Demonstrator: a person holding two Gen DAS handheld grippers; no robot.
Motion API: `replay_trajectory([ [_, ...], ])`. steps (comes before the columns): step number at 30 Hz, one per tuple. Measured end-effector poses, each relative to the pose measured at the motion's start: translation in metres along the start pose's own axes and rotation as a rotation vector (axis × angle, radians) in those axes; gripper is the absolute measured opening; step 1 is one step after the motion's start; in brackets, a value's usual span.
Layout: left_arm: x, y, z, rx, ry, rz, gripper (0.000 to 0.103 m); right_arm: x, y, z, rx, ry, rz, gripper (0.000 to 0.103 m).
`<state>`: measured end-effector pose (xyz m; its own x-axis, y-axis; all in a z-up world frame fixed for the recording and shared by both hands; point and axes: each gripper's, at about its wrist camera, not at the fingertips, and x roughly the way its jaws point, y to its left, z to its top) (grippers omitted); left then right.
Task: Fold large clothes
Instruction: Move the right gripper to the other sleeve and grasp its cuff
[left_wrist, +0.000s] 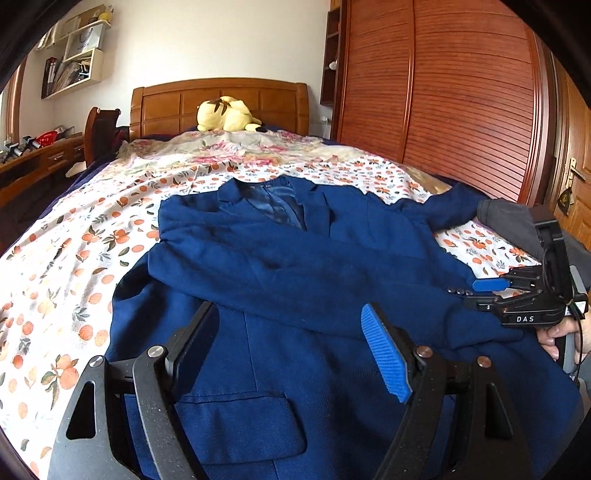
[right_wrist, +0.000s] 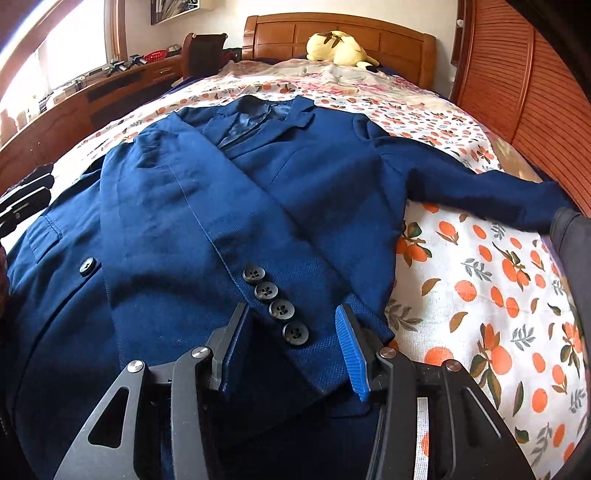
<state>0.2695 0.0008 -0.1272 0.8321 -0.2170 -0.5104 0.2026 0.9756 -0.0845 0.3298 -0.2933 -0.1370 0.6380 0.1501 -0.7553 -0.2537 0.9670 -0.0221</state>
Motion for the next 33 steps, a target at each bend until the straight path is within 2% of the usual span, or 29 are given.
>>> replay_trajectory([
  [10,0.0,-0.01,-0.001,0.057,-0.02,0.033,0.08,-0.009,-0.002,0.004,0.008,0.004,-0.006,0.049],
  [14,-0.001,-0.012,-0.002,0.067,-0.024,0.035,0.08,-0.033,-0.016,0.022,0.014,-0.055,-0.034,0.049],
  [16,-0.001,-0.012,-0.002,0.066,-0.023,0.035,0.08,-0.04,-0.027,0.034,0.012,-0.072,-0.054,0.058],
  [18,-0.001,-0.012,-0.002,0.065,-0.023,0.034,0.08,-0.039,-0.043,0.048,0.02,-0.068,-0.077,0.062],
  [25,-0.001,-0.012,-0.002,0.067,-0.023,0.035,0.08,-0.007,-0.111,0.084,0.097,-0.028,-0.226,0.063],
  [33,0.0,-0.013,-0.003,0.068,-0.016,0.032,0.08,0.041,-0.18,0.097,0.301,0.032,-0.281,0.063],
])
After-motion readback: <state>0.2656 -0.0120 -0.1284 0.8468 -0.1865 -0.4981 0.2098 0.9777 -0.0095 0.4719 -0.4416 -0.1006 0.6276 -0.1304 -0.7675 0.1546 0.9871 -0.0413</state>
